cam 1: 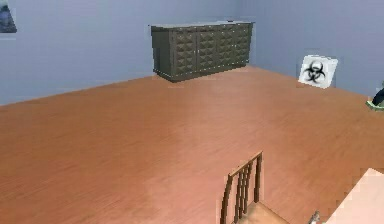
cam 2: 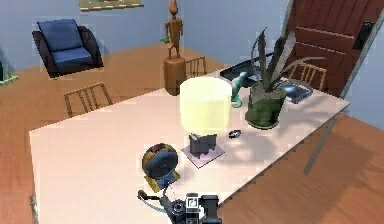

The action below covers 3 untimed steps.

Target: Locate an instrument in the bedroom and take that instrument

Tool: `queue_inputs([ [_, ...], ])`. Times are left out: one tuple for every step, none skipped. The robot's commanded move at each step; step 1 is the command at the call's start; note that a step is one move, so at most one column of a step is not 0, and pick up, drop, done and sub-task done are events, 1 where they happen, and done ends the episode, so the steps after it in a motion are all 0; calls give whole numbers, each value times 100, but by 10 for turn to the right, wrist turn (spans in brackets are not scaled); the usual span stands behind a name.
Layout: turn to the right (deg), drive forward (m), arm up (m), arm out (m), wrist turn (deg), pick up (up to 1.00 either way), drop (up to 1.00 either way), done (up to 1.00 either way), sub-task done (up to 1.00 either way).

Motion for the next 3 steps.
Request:
queue_inputs([
  [0, 0, 0, 0, 0, 100, 0, 0, 0],
  [0, 0, 10, 0, 0, 0, 0, 0, 0],
  [0, 0, 0, 0, 0, 0, 0, 100, 0],
])
